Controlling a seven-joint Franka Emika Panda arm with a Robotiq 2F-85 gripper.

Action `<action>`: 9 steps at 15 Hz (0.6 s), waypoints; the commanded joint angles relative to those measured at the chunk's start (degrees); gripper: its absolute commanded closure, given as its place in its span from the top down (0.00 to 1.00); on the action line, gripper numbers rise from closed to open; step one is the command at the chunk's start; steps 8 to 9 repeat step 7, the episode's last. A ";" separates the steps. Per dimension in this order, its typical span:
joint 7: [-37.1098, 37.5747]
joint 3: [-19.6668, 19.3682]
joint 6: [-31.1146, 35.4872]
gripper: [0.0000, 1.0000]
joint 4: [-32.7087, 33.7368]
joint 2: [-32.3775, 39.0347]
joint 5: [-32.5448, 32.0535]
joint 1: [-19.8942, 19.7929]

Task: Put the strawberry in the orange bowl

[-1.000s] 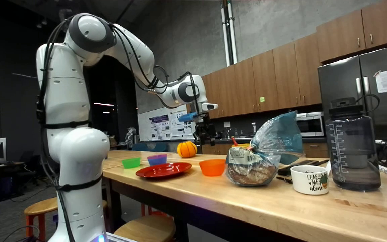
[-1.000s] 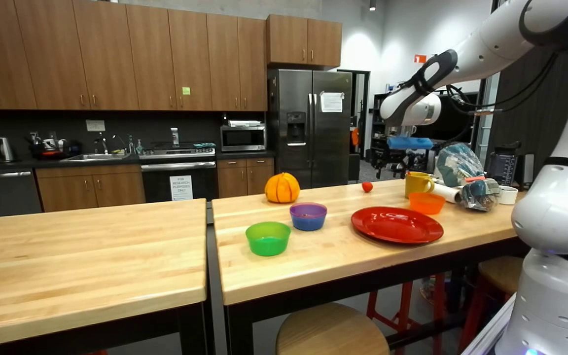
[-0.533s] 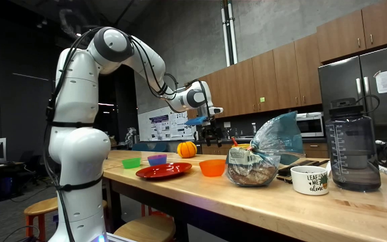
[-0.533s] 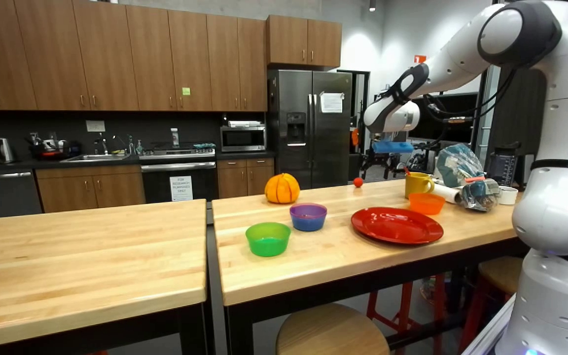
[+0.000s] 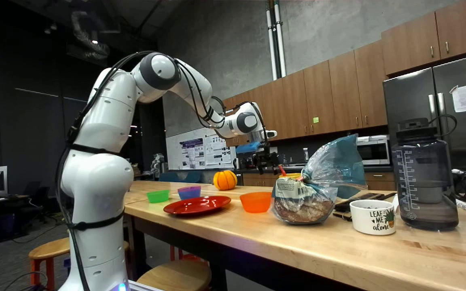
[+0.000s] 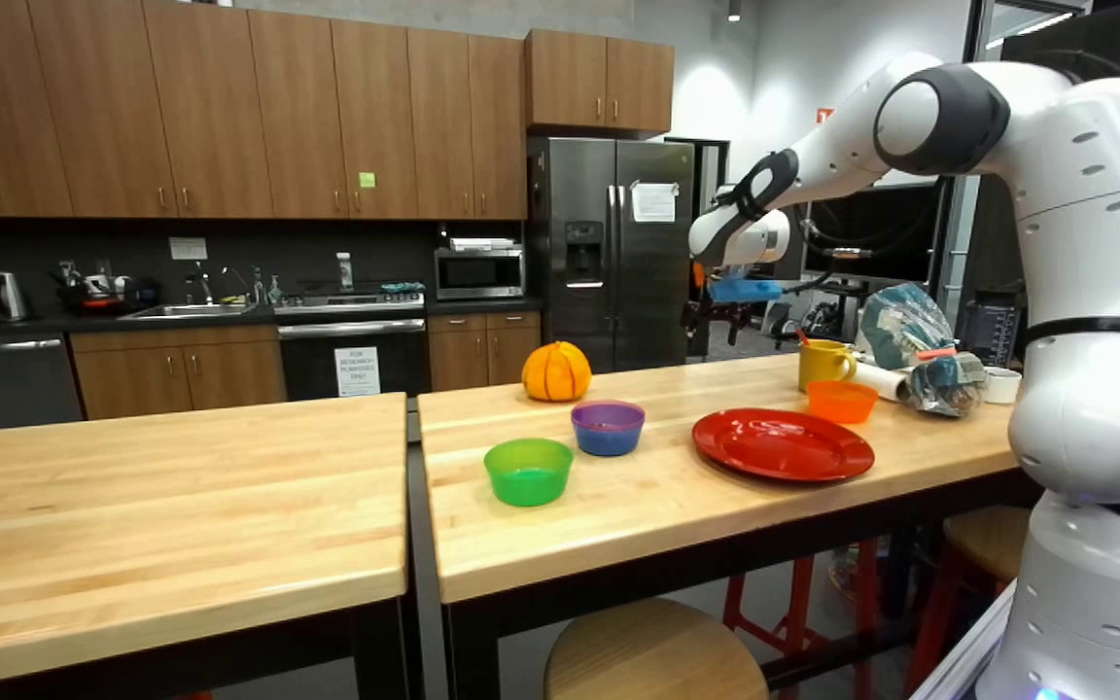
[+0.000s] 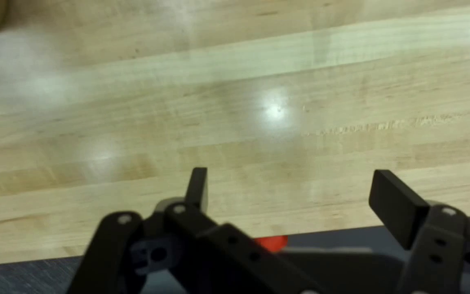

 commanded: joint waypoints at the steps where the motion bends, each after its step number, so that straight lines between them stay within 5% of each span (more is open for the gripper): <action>1: -1.83 0.62 -0.51 1.00 7.24 5.12 1.43 -0.81; 9: -1.70 1.12 -2.05 1.00 14.94 10.23 1.59 -1.16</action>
